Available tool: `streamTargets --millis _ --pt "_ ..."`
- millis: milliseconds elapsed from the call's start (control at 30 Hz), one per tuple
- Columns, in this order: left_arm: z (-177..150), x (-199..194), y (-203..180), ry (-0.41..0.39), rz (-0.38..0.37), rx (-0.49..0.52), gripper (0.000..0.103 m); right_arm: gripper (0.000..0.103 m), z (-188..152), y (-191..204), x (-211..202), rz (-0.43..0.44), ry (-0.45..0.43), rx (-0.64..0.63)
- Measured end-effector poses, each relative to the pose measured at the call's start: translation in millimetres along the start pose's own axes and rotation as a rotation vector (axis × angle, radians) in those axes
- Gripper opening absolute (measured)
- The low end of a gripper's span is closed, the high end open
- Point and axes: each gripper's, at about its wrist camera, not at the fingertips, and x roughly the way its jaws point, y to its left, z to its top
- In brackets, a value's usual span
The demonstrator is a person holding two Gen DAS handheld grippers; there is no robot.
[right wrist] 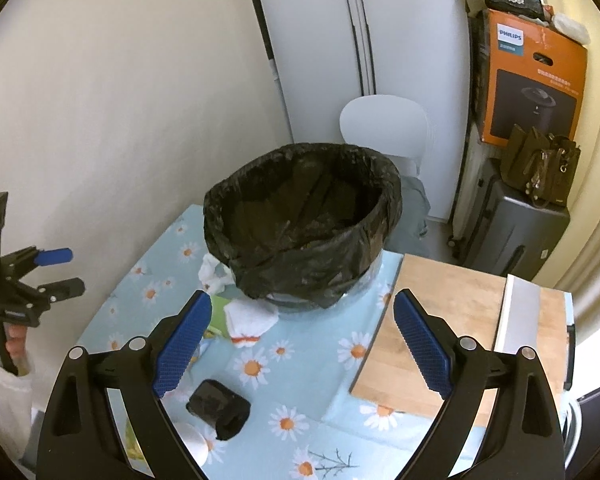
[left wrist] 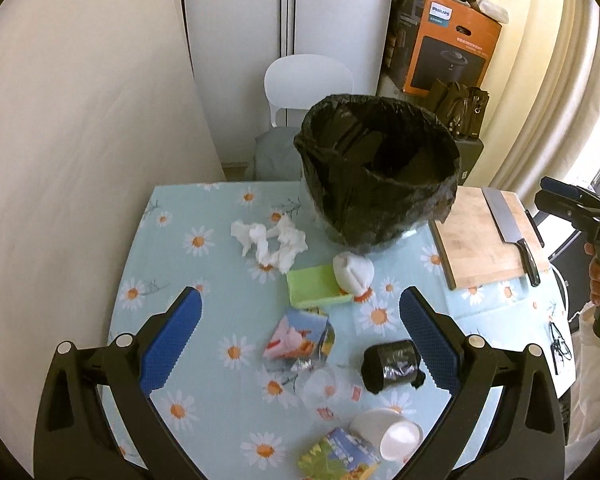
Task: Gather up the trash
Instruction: 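Move both tools back toward the remaining trash on the table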
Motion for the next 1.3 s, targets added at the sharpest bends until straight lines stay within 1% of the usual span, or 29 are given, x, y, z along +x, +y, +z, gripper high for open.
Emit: streamTargets --millis 267,333,433,500,567,700,967,1000,1100,1300 --pt "-23.0 -1.4 2.1 0.027 0.008 -0.008 0.097 0.089 -21.3 8.5 5.7 0.002 0.047 -0.015" --pt "-29.0 1.1 3.2 0.031 0.02 -0.011 0.097 0.089 -28.0 9.5 9.7 0.001 0.062 -0.016" --pt "-36.3 4.4 3.5 0.027 0.005 -0.025 0.097 0.089 -41.8 10.9 18.7 0.004 0.1 -0.024" --pt "-41.7 10.3 2.8 0.046 -0.015 -0.031 0.097 0.089 -50.5 11.9 23.5 0.008 0.12 -0.03" --pt "-47.2 17.7 1.7 0.063 -0.001 -0.036 0.097 0.089 -57.2 12.4 28.5 0.011 0.14 -0.032" --pt "-54.3 27.3 -0.5 0.088 -0.007 -0.035 0.097 0.089 -68.9 10.5 38.7 0.021 0.172 -0.032" --pt "-66.7 47.9 -1.2 0.142 -0.018 -0.032 0.097 0.089 -77.2 7.4 62.3 0.045 0.225 -0.013" --pt "-67.9 52.6 -1.1 0.161 -0.02 -0.034 0.097 0.089 -78.0 7.7 64.9 0.048 0.233 -0.016" --pt "-70.4 62.8 -0.5 0.197 -0.026 -0.046 0.097 0.089 -80.7 9.1 76.4 0.063 0.263 -0.036" --pt "-73.1 76.6 -4.5 0.228 -0.025 -0.026 0.097 0.089 -85.4 16.7 95.8 0.104 0.306 -0.088"
